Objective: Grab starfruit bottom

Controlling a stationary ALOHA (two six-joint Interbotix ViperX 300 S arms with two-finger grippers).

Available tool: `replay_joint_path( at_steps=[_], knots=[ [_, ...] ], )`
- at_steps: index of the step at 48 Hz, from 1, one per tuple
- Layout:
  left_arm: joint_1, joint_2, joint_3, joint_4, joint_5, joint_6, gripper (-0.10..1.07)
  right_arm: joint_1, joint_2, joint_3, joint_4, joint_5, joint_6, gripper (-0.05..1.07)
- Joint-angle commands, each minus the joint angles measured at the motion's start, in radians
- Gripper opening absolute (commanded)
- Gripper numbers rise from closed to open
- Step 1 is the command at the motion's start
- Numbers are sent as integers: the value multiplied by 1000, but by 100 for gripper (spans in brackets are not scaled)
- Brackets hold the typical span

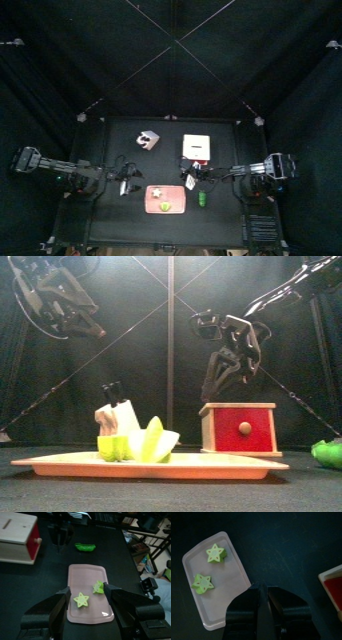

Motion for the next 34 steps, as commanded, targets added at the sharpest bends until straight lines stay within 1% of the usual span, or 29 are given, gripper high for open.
replay_joint_path(
  at_steps=[1, 5, 13, 19, 26, 30, 34],
  knots=[
    [-28, 28, 5, 3, -77, 3, 90, 2, -32, -9, -3, -6, 3, 57],
    [-54, 66, 15, 3, -114, 3, 91, 2, -31, -8, -3, -3, 2, 57],
    [-84, 141, 11, 3, -138, 3, 96, 2, -28, -5, -9, 2, 2, 57],
    [-84, 215, -5, 5, -143, 2, 101, 2, -26, -3, -15, 2, 0, 57],
    [-81, 313, -34, 6, -143, 6, 102, 6, -26, -3, -17, 3, 0, 56],
    [-77, 367, -54, 25, -141, 6, 102, 6, -23, -3, -17, 2, 0, 57],
    [-63, 419, -75, 61, -140, 5, 102, 6, -23, -3, -18, 2, -3, 57]
  ],
)
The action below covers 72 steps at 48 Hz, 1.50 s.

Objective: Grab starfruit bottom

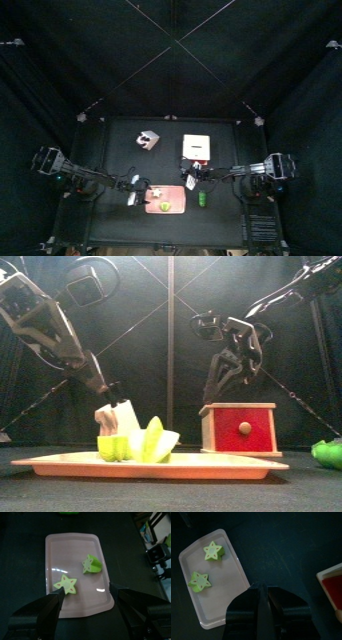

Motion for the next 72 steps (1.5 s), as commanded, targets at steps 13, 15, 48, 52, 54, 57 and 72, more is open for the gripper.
replay_joint_path(
  at_steps=[13, 15, 48, 52, 54, 57, 72],
  knots=[
    [74, 172, -107, 60, 17, -3, 102, 3, -17, -8, -2, -5, -8, 56],
    [80, 190, -121, 60, 28, -3, 102, 3, -17, -8, 0, -3, -9, 57],
    [86, 290, -216, 63, 215, -5, 101, 3, -9, -12, -2, -3, -11, 57],
    [86, 291, -219, 61, 221, -5, 100, 0, -6, -12, -2, -5, -11, 57],
    [84, 291, -221, 61, 221, -5, 100, 3, -5, -14, -5, -5, -11, 56],
    [86, 291, -221, 63, 221, -5, 99, 3, -3, -14, -8, -5, -11, 56],
    [83, 282, -219, 63, 222, -3, 92, 0, 2, -17, -9, -5, -9, 56]
  ],
)
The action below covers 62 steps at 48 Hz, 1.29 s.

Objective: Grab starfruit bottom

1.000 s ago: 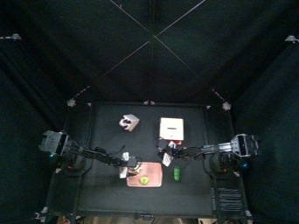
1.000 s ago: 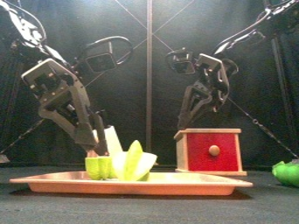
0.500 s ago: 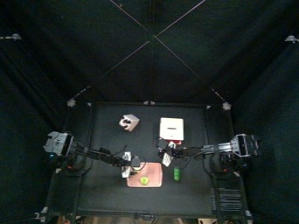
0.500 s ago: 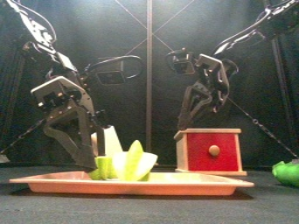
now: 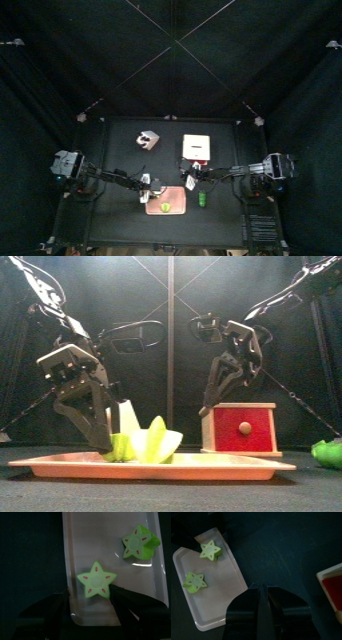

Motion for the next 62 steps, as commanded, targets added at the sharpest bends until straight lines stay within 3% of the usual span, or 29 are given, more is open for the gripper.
replay_joint_path(
  at_steps=[1, 12, 53, 62],
  knots=[
    [-3, -15, -23, 2, -3, 3, 91, 3, -12, -17, -2, -5, -2, 56],
    [-11, -25, -23, 12, -3, 3, 85, 0, -11, -17, -2, -5, -2, 57],
    [-34, -41, -34, 40, -3, 3, 85, -6, 0, -18, -3, -5, -3, 57],
    [-34, -35, -35, 48, -3, 3, 77, -5, 0, -20, -9, -3, 0, 57]
  ],
)
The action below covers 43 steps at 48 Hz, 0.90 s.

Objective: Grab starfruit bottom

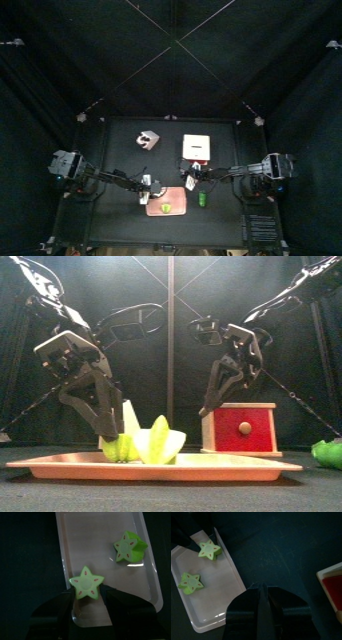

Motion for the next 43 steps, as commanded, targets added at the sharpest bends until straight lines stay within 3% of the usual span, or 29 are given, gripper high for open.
replay_joint_path(
  at_steps=[1, 18, 43],
  knots=[
    [0, -8, -25, 5, -3, 0, 76, -3, -14, -21, -3, -5, 2, 56],
    [0, 0, -25, 2, 6, 0, 70, -3, -11, -23, -3, -3, 2, 56],
    [-41, -92, -15, -15, 38, -5, 70, 0, -8, -37, -21, -5, 5, 57]
  ],
)
